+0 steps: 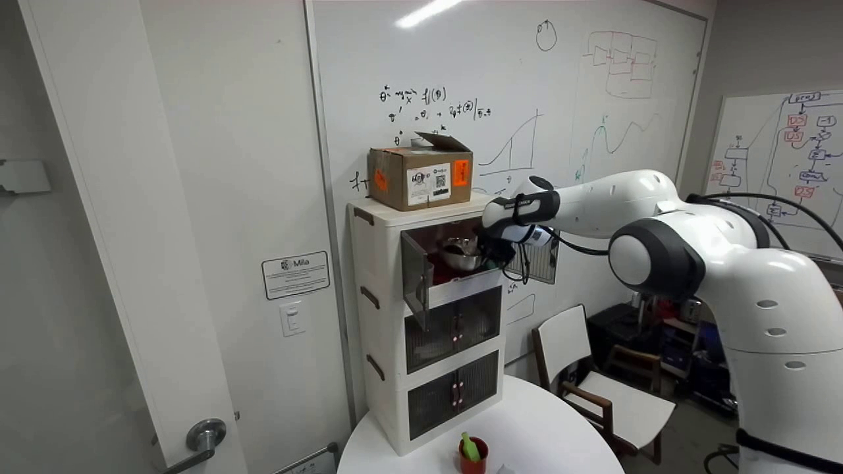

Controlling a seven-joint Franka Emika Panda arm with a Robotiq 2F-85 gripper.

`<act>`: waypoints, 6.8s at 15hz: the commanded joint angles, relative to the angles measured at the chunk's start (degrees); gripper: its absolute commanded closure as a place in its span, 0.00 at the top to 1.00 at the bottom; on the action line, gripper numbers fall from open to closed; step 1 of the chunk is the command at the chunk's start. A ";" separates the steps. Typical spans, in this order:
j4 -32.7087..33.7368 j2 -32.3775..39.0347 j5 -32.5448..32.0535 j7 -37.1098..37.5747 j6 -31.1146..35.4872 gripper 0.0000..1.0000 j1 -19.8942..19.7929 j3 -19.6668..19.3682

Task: Remove the silver bowl from the top cabinet and put it on the table

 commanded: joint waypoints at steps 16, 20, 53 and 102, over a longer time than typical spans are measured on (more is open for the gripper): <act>-54.78 -35.27 -15.23 19.31 21.13 0.01 5.81 -4.41; -56.10 -33.89 -16.23 19.37 20.23 0.06 5.21 -4.42; -40.33 36.82 -20.99 25.42 66.20 0.01 -29.56 13.69; -59.06 -6.64 -9.92 -21.03 17.67 1.00 -5.50 9.15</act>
